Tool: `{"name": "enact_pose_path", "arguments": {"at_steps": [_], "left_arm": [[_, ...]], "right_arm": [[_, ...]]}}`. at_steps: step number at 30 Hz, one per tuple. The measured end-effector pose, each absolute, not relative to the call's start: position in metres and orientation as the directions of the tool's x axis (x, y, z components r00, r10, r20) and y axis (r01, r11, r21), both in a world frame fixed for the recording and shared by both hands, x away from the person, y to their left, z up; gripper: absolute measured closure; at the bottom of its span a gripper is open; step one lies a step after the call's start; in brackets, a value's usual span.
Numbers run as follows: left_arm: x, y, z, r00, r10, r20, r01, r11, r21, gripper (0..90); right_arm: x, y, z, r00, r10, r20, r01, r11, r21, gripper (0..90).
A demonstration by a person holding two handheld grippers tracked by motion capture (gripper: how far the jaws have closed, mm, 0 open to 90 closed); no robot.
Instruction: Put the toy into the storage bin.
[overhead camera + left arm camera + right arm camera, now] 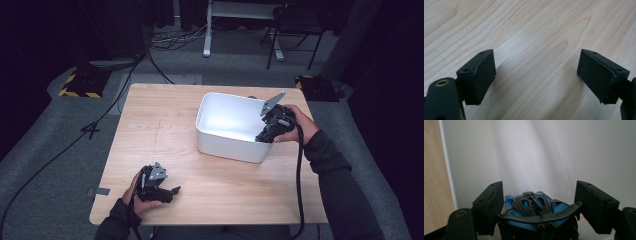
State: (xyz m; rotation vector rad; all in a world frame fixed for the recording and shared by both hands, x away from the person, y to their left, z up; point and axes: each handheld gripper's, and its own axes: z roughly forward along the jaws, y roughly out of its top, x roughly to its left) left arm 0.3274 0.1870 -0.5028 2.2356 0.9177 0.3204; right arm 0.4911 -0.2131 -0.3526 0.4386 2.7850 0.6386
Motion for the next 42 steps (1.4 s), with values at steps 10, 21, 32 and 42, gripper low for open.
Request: {"name": "enact_pose_path", "arguments": {"at_steps": [10,21,32,42], "left_arm": [[0.328,0.187,-0.503,0.722,0.691,-0.029,0.521,-0.516,0.680,15.7],[0.328,0.187,-0.503,0.720,0.693,-0.028,0.521,-0.514,0.682,15.7],[0.328,0.187,-0.502,0.723,0.691,-0.026,0.519,-0.518,0.680,15.7],[0.328,0.187,-0.503,0.717,0.697,-0.025,0.522,-0.513,0.681,15.5]], "right_arm": [[0.489,-0.218,-0.348,-0.920,0.351,-0.173,0.223,0.834,0.504,25.0],[0.484,-0.221,-0.338,-0.914,0.369,-0.167,0.227,0.808,0.544,27.8],[0.480,-0.221,-0.333,-0.916,0.360,-0.178,0.203,0.797,0.570,28.1],[0.477,-0.224,-0.331,-0.907,0.379,-0.183,0.193,0.762,0.618,27.6]]}}
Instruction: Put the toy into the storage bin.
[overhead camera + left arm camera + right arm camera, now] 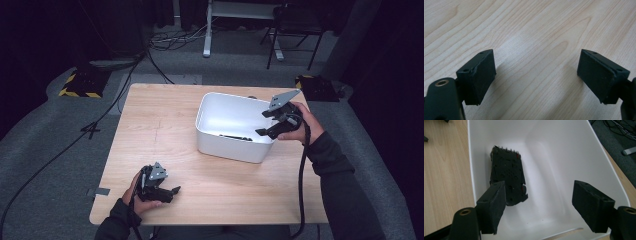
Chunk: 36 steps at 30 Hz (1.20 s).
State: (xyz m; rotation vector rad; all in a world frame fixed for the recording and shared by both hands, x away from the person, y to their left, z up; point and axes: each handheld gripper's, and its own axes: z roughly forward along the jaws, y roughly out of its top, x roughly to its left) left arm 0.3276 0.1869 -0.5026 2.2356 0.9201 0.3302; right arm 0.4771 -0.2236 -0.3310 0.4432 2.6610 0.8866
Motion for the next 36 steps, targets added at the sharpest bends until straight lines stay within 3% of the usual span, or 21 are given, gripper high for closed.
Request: {"name": "enact_pose_path", "arguments": {"at_steps": [23,36], "left_arm": [[0.328,0.187,-0.503,0.717,0.696,-0.023,0.522,-0.515,0.680,15.5],[0.328,0.187,-0.503,0.717,0.696,-0.022,0.522,-0.515,0.680,15.5]], "right_arm": [[0.470,-0.228,-0.335,-0.838,0.483,-0.255,0.174,0.679,0.713,19.2],[0.460,-0.234,-0.337,-0.803,0.537,-0.257,0.179,0.630,0.756,18.9]]}}
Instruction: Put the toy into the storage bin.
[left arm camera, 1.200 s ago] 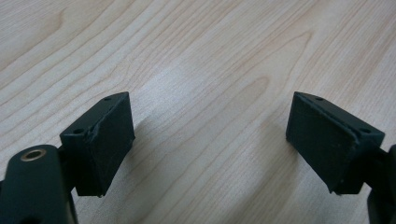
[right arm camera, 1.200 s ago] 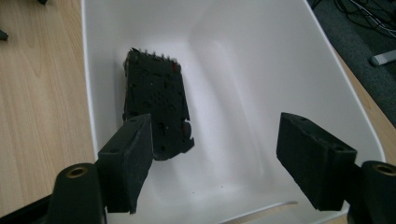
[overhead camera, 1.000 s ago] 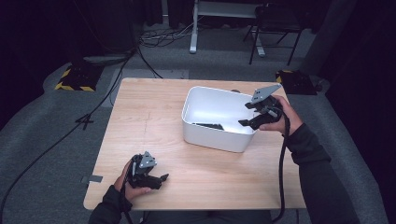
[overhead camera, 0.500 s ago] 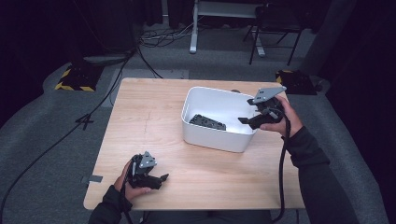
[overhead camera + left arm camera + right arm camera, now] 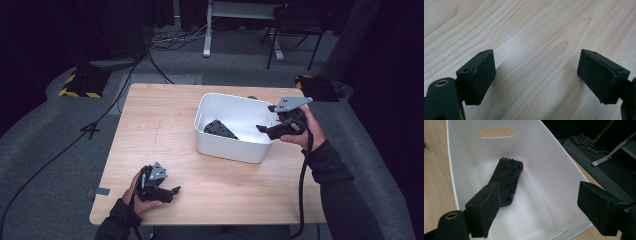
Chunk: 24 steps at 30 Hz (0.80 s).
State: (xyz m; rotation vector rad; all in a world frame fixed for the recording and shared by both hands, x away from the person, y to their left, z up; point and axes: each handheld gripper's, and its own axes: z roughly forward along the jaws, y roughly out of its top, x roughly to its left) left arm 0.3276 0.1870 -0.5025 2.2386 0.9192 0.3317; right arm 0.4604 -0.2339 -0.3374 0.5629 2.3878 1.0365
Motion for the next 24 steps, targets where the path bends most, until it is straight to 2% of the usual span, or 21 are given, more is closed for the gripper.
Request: {"name": "enact_pose_path", "arguments": {"at_steps": [24], "left_arm": [[0.328,0.187,-0.502,0.719,0.695,-0.024,0.522,-0.516,0.679,15.5]], "right_arm": [[0.441,-0.260,-0.344,-0.763,0.602,-0.236,0.197,0.564,0.802,18.7]]}}
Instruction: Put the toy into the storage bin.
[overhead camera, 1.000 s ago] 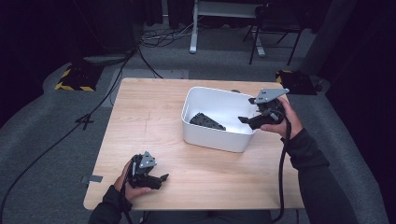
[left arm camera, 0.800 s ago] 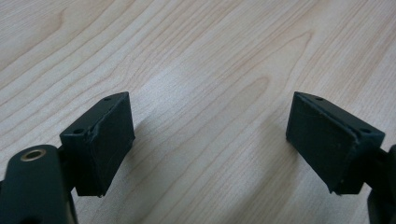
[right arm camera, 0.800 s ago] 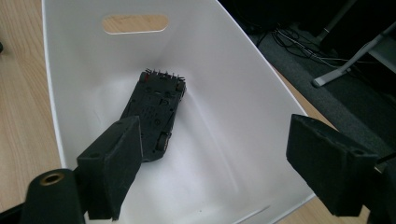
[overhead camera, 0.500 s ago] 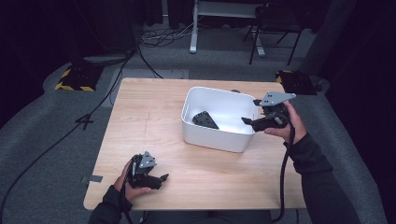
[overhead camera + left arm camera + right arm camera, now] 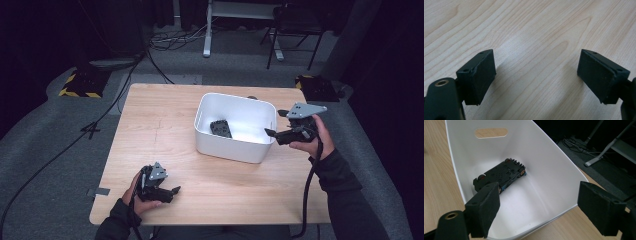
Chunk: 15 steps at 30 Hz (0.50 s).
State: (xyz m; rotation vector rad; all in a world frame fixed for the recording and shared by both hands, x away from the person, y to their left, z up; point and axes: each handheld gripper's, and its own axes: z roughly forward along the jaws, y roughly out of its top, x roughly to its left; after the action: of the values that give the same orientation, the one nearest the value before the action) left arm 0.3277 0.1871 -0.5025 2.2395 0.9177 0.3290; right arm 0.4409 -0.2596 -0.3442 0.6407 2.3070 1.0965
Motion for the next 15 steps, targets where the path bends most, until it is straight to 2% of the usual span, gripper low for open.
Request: {"name": "enact_pose_path", "arguments": {"at_steps": [15], "left_arm": [[0.328,0.187,-0.503,0.718,0.695,-0.028,0.524,-0.514,0.679,15.5]], "right_arm": [[0.429,-0.274,-0.347,-0.747,0.618,-0.242,0.189,0.548,0.815,18.5]]}}
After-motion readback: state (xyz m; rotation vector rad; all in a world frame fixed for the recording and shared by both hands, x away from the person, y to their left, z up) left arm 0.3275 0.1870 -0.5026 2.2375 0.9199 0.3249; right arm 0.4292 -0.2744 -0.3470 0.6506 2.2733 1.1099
